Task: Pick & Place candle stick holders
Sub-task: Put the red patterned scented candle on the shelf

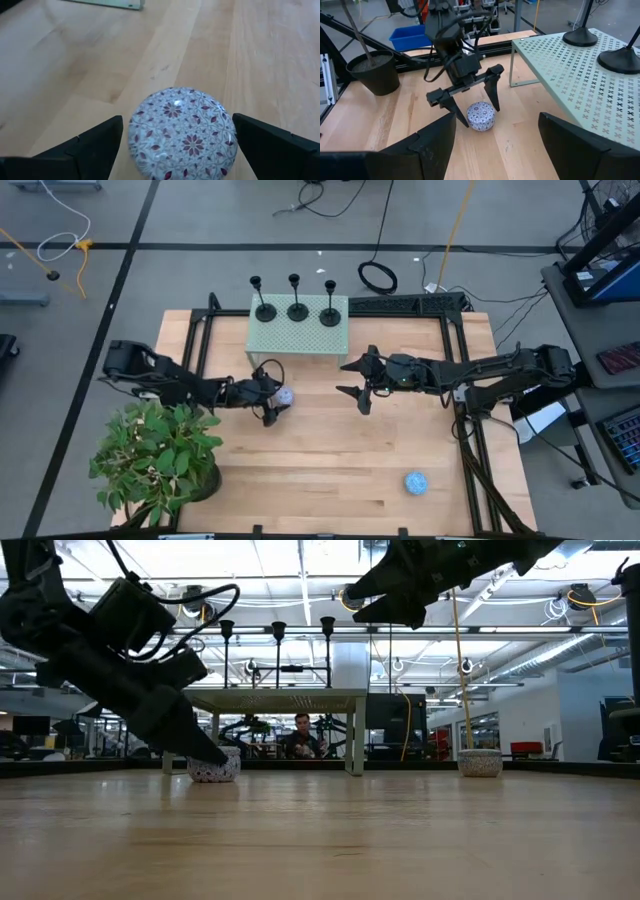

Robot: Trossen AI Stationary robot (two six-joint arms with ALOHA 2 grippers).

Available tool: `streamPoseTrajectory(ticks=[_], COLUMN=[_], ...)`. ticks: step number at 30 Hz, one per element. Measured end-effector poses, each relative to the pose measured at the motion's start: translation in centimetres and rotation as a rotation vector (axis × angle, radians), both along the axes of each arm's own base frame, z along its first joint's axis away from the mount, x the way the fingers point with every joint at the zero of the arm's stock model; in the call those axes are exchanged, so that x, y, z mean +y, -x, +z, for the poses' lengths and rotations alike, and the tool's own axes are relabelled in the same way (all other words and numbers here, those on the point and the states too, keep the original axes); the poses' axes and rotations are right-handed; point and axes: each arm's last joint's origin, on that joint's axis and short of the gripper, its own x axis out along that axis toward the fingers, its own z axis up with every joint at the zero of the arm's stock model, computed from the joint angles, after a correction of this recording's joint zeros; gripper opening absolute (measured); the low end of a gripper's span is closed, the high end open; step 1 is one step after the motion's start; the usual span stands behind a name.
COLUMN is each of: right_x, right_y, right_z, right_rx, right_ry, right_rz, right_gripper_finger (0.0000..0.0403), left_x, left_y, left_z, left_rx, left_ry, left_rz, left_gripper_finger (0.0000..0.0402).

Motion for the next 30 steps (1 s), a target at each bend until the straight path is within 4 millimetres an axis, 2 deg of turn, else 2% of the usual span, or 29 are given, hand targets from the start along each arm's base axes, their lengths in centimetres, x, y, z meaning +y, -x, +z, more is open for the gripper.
streamPoseTrajectory(ticks=[8, 18, 25, 30], right_x=[0.0, 0.0, 0.0, 0.0], right_y=[0.0, 0.0, 0.0, 0.0], right_z=[0.0, 0.0, -0.1, -0.1], right_rx=[0.0, 0.0, 0.009, 0.012], right_ry=[0.0, 0.0, 0.0, 0.0], right_rz=[0.0, 0.0, 0.0, 0.0], right_gripper_finger=[0.0279, 0.0279, 0.0279, 0.0279], left_x=[0.0, 0.3, 0.5, 0.2], left_y=[-0.5, -1.5, -1.6, -1.7], left_z=[-1.7, -1.7, -1.6, -0.2], left_rx=[0.044, 0.028, -0.003, -0.069], left_ry=[0.006, 0.013, 0.069, 0.072], left_rz=[0.006, 0.002, 0.07, 0.057], left_gripper_finger=[0.0376, 0.0293, 0.0293, 0.0298])
